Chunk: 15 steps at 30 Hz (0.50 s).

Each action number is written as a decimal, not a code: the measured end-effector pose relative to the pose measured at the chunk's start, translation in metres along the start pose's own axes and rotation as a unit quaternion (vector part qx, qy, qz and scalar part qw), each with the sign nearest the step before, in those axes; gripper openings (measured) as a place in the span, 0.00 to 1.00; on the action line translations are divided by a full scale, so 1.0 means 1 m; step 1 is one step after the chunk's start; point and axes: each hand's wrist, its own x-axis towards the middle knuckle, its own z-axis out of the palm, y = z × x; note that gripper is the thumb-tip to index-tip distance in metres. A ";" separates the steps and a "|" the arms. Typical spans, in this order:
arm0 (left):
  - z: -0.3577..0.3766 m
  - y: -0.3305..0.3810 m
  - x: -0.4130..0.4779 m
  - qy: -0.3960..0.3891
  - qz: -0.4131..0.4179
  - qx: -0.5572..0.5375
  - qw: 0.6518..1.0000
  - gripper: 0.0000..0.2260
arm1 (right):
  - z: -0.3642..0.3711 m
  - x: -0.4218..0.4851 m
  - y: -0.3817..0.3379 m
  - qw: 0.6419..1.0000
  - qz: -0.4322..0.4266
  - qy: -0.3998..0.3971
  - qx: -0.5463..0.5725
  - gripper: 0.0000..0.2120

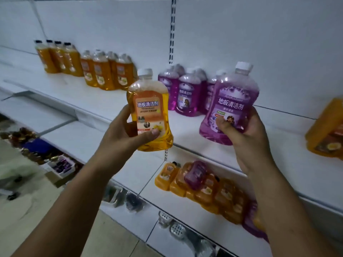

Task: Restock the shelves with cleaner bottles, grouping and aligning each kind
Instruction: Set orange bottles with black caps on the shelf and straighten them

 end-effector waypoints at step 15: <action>-0.024 -0.038 0.140 -0.128 0.035 -0.004 0.991 0.32 | 0.031 0.110 0.057 0.980 0.013 0.092 -0.174 0.36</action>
